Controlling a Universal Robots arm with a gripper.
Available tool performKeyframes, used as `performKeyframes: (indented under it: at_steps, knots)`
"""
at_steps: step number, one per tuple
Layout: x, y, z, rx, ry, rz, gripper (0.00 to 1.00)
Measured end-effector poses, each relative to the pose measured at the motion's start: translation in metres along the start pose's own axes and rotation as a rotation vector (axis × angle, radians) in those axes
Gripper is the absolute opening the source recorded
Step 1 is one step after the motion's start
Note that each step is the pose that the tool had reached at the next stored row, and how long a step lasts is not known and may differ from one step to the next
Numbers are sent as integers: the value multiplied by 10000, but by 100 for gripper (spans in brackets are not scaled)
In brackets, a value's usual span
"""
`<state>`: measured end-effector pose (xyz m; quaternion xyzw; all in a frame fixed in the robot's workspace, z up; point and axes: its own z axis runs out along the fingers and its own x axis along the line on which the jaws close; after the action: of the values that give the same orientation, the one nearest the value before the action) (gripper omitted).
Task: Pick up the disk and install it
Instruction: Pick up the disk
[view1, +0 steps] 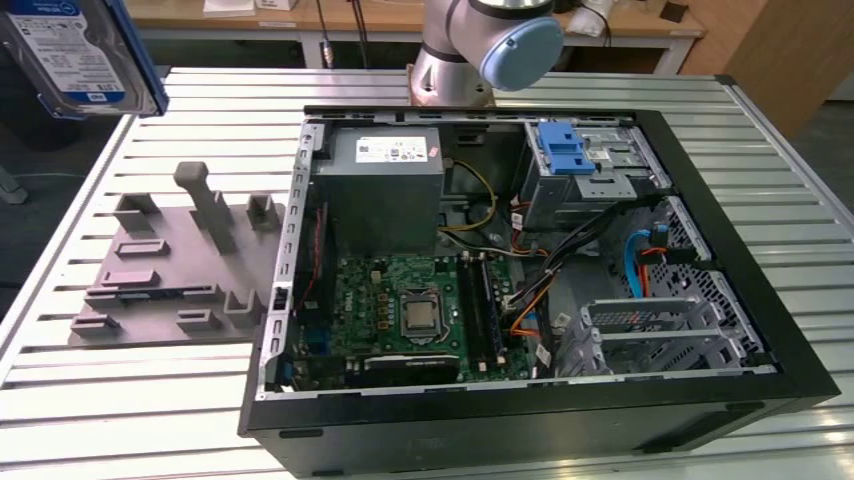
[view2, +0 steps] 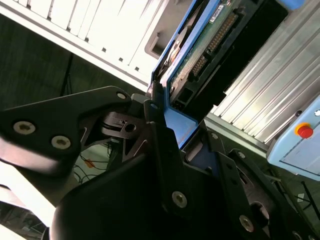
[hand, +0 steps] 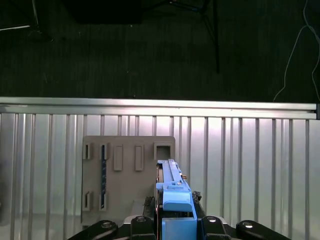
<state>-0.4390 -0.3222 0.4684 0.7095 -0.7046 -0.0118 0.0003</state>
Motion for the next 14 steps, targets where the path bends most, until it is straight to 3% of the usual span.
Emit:
performKeyframes:
  at_steps: [4, 14]
  knots:
    - [11, -47, -1, -1, 1, 0, 36]
    - [19, -50, -3, -2, 1, 3, 36]
